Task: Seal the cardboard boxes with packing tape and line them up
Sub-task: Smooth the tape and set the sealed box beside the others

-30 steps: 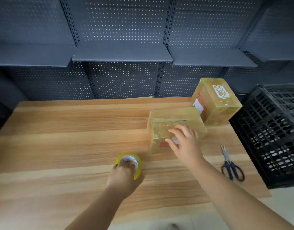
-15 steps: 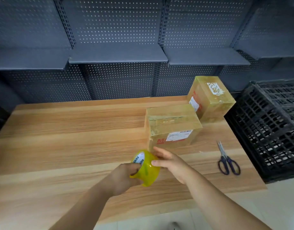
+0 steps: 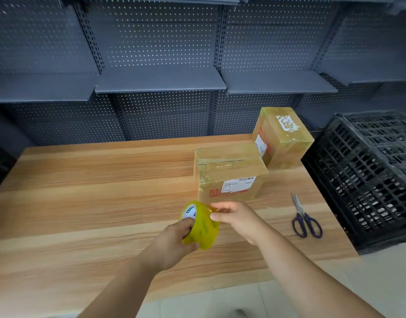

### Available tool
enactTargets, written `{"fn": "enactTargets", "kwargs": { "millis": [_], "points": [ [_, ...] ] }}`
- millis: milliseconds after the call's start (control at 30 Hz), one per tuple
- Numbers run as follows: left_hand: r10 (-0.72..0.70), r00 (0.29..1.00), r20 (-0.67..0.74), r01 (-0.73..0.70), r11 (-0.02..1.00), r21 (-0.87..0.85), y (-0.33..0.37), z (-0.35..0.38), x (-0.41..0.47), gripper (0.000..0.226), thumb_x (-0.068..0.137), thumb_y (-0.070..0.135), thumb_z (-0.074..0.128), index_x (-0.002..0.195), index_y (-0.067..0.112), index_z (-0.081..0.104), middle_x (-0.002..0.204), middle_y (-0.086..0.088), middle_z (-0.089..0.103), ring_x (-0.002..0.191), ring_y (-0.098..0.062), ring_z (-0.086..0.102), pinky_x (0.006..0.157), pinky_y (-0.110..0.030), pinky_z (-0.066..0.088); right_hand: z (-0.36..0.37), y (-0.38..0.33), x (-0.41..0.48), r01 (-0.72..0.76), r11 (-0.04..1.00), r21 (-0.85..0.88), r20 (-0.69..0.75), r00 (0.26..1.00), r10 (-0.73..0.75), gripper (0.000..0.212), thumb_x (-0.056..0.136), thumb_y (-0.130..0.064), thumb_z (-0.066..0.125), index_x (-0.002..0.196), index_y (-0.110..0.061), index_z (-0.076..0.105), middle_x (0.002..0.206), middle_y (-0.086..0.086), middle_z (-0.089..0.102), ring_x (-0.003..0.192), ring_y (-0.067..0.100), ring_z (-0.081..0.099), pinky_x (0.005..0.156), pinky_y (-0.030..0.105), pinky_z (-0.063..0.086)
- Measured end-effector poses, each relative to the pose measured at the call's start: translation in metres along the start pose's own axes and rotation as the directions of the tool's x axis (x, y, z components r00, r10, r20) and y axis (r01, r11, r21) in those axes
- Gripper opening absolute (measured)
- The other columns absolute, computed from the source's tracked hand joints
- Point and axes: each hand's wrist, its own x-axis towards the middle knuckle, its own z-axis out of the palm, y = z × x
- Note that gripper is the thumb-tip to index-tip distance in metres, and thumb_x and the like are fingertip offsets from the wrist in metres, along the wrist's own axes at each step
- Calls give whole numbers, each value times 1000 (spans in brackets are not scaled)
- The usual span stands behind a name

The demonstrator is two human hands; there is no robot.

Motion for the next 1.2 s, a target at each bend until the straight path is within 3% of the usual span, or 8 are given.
{"fn": "enactTargets", "kwargs": {
  "millis": [133, 267, 500, 600, 733, 900, 1033, 1200],
  "points": [
    [11, 999, -39, -10, 1000, 9, 7, 1, -6, 30, 76, 14, 66, 99, 33, 59, 94, 12, 67, 92, -8, 61, 85, -31, 49, -1, -9, -7, 14, 1000, -2, -28, 999, -14, 32, 73, -7, 83, 96, -25, 72, 89, -6, 70, 79, 3, 64, 71, 11, 46],
    [-4, 996, -91, 4, 1000, 7, 18, 1, -12, 39, 78, -1, 61, 101, 31, 58, 96, 14, 67, 88, 4, 58, 73, -9, 43, 3, -12, -13, 54, 998, -37, -117, 991, -58, 26, 69, -7, 86, 80, -26, 72, 76, -7, 69, 70, 5, 63, 71, 17, 50],
    [-3, 985, -173, 18, 996, 82, 24, 0, -24, 40, 80, 1, 63, 97, 34, 50, 88, 20, 58, 80, 6, 56, 66, -5, 40, 11, -23, -21, 118, 990, -82, -79, 989, -125, 20, 75, -4, 81, 80, -21, 72, 73, -1, 68, 58, 8, 63, 58, 16, 49],
    [-15, 981, -191, 37, 993, 114, 22, -3, -27, 38, 80, 4, 63, 97, 35, 49, 87, 17, 58, 80, -7, 54, 64, -6, 38, 13, -28, -22, 113, 990, -81, -47, 992, -117, 18, 78, -5, 80, 81, -20, 71, 72, -2, 68, 58, 8, 64, 61, 19, 52],
    [11, 977, -213, 30, 982, 186, 23, -9, -32, 33, 81, 7, 63, 97, 33, 50, 90, 13, 59, 83, -12, 53, 65, -9, 36, 13, -36, -20, 143, 977, -158, -29, 988, -149, 15, 82, -11, 77, 78, -24, 72, 67, -7, 70, 63, 11, 68, 81, 35, 58],
    [90, 967, -240, -10, 949, 315, 29, -23, -37, 33, 80, 7, 63, 100, 30, 52, 95, 11, 63, 88, -15, 55, 71, -25, 42, 13, -56, -19, 298, 845, -443, 62, 951, -303, 18, 88, -16, 70, 73, -26, 66, 86, -7, 67, 69, 11, 70, 79, 36, 58],
    [153, 956, -251, -48, 924, 381, 32, -34, -42, 32, 82, 7, 62, 107, 25, 54, 94, 6, 59, 88, -15, 48, 69, -23, 34, 19, -68, -19, 396, 635, -663, 136, 898, -418, 16, 85, -20, 64, 72, -28, 60, 86, -12, 54, 79, 11, 59, 79, 35, 53],
    [185, 943, -275, -59, 910, 410, 36, -47, -45, 32, 84, 8, 62, 110, 25, 53, 96, 1, 59, 90, -17, 47, 70, -24, 33, 26, -82, -25, 436, 623, -649, 115, 866, -487, 17, 80, -14, 62, 70, -25, 54, 84, -12, 51, 76, 11, 53, 73, 31, 49]
  ]
}}
